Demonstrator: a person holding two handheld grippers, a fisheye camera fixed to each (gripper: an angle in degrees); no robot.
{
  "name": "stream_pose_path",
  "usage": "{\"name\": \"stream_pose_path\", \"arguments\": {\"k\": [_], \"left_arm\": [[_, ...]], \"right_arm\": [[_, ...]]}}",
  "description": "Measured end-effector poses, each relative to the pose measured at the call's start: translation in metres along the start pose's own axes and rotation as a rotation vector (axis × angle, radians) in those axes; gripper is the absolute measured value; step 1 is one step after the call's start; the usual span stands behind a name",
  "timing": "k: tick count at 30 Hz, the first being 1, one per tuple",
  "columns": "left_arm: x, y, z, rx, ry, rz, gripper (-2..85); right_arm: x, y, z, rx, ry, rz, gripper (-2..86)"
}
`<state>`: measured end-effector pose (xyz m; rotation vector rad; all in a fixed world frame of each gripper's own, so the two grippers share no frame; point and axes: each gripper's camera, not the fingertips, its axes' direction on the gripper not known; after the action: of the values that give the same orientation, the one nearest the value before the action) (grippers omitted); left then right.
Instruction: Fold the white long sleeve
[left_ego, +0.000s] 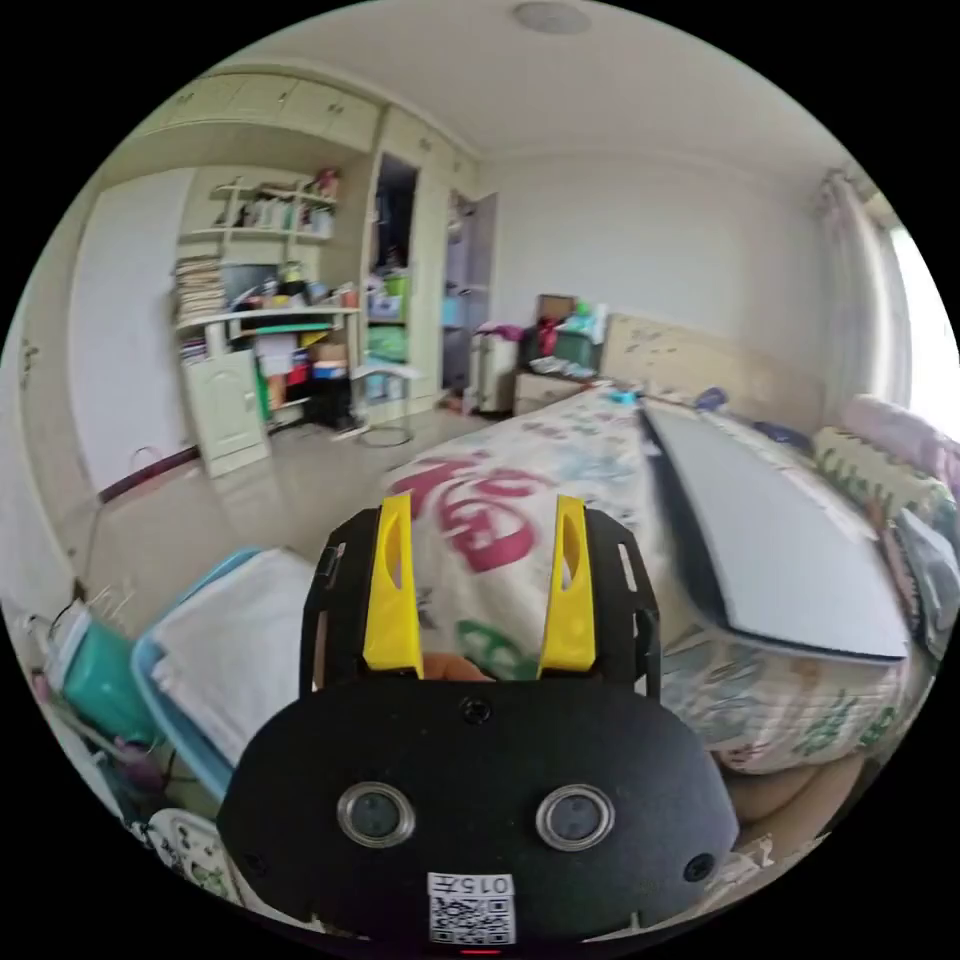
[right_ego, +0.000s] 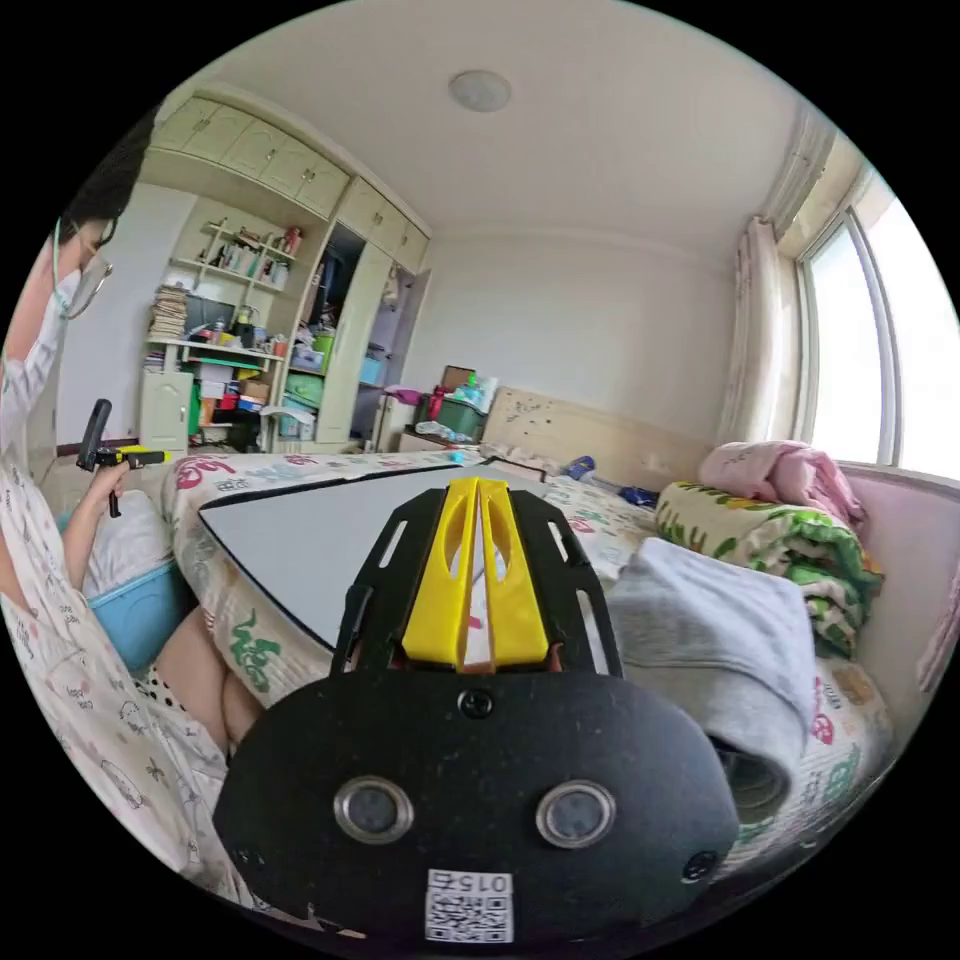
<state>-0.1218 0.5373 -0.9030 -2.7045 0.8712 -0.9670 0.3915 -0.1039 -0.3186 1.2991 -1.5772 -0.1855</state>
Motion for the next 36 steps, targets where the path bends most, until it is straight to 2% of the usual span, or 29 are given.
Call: {"name": "stream_pose_path", "arguments": {"k": [2, 3, 6, 10, 13, 14, 16, 18, 19, 23, 25, 27, 29, 31, 33, 36], "left_arm": [[-0.087, 0.032, 0.022, -0.087, -0.220, -0.118, 20.2], [-0.140, 0.053, 0.039, -0.154, -0.229, -0.200, 19.9], [-0.225, 0.103, 0.080, -0.317, -0.168, -0.328, 20.0], [-0.246, 0.153, 0.089, -0.287, -0.105, -0.365, 17.3], [-0.245, 0.172, 0.064, -0.185, -0.077, -0.349, 7.3], [-0.247, 0.177, 0.054, -0.145, -0.033, -0.368, 3.9], [-0.258, 0.188, 0.031, -0.017, 0.155, -0.456, 2.7], [-0.249, 0.182, -0.003, 0.148, 0.476, -0.493, 1.8], [-0.237, 0.173, -0.015, 0.187, 0.514, -0.453, 1.6], [-0.112, 0.092, -0.122, 0.445, 0.735, -0.082, 1.2], [-0.056, 0.059, -0.158, 0.493, 0.865, 0.037, 1.2], [0.020, 0.028, -0.204, 0.612, 1.115, 0.179, 1.3], [0.088, 0.005, -0.233, 0.645, 1.325, 0.277, 1.5], [0.169, -0.015, -0.248, 0.579, 1.542, 0.337, 1.9], [0.302, -0.018, -0.246, 0.340, 1.751, 0.428, 2.9], [0.438, 0.022, -0.231, 0.045, 1.712, 0.618, 5.4]], "right_arm": [[-0.021, 0.012, 0.011, 0.006, -0.076, 0.045, -1.0], [-0.031, 0.018, 0.019, 0.001, -0.120, 0.085, -1.0], [-0.044, 0.027, 0.036, -0.033, -0.222, 0.187, -1.0], [-0.054, 0.028, 0.039, -0.084, -0.291, 0.226, -1.0], [-0.067, 0.031, 0.021, -0.102, -0.266, 0.172, -1.0], [-0.071, 0.034, 0.013, -0.112, -0.241, 0.147, -1.0], [-0.072, 0.040, 0.002, -0.125, -0.212, 0.130, -1.0], [-0.064, 0.050, -0.013, -0.136, -0.237, 0.159, -1.0], [-0.060, 0.052, -0.017, -0.137, -0.253, 0.174, -1.0], [-0.038, 0.069, -0.041, -0.099, -0.384, 0.250, -0.9], [-0.035, 0.075, -0.053, -0.062, -0.418, 0.261, -0.7], [-0.034, 0.080, -0.064, -0.026, -0.432, 0.274, -0.6], [-0.036, 0.083, -0.072, -0.001, -0.443, 0.278, -0.5], [-0.040, 0.086, -0.077, 0.021, -0.450, 0.270, -0.5], [-0.047, 0.093, -0.079, -0.003, -0.399, 0.259, -0.5], [-0.049, 0.107, -0.088, -0.071, -0.313, 0.252, -0.4]]}}
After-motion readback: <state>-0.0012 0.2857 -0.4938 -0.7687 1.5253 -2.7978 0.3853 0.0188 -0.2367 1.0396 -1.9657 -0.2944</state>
